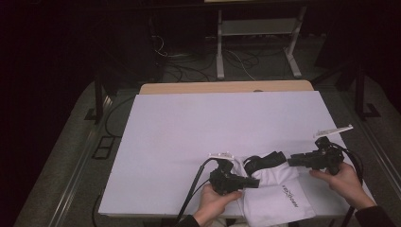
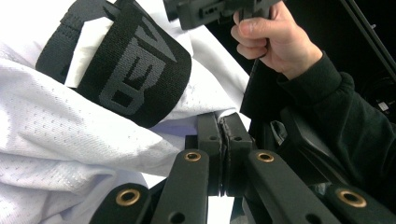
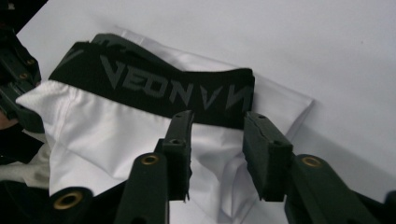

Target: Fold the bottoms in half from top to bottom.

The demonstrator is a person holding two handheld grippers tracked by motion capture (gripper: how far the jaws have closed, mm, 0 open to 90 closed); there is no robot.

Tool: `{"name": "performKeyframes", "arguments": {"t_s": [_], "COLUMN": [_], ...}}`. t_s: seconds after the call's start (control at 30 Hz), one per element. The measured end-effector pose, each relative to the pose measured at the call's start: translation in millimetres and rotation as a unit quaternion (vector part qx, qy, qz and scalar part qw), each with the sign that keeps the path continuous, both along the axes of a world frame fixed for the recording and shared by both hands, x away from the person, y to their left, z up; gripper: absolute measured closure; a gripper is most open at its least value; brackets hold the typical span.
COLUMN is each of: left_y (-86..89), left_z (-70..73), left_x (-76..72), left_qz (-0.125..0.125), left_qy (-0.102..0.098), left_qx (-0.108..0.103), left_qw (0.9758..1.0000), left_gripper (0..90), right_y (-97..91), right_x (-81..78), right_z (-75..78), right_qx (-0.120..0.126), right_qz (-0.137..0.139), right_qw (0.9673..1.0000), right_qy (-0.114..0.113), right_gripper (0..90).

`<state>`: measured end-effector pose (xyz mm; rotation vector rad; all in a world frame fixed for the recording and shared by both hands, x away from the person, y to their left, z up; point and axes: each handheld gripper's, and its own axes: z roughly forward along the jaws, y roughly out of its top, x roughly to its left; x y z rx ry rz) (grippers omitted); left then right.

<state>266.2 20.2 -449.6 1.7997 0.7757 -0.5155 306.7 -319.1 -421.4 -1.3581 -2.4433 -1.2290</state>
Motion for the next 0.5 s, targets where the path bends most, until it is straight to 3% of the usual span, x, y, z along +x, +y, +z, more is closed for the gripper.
{"name": "performKeyframes", "arguments": {"t_s": [0.13, 0.3, 0.5], "left_y": [-0.9, -1.2, -1.3], "left_z": [-0.3, -0.7, -0.4], "left_x": [-0.5, -0.8, -1.1], "left_qz": [0.002, 0.001, 0.0], "left_qy": [0.001, 0.0, -0.006], "left_qx": [0.0, 0.001, 0.007], "left_qw": [1.0, 1.0, 1.0], "left_gripper": [87.2, 87.2, 87.2], "right_y": [4.0, 9.0, 14.1], "right_x": [8.8, 23.6, 36.5], "right_z": [-0.1, -8.4, -15.1], "right_qx": [-0.004, -0.012, -0.008], "right_qz": [-0.004, -0.014, -0.017], "right_qw": [1.0, 0.9998, 0.9997], "right_qy": [-0.004, 0.008, 0.018], "right_gripper": [54.7, 49.0, 48.3]}}
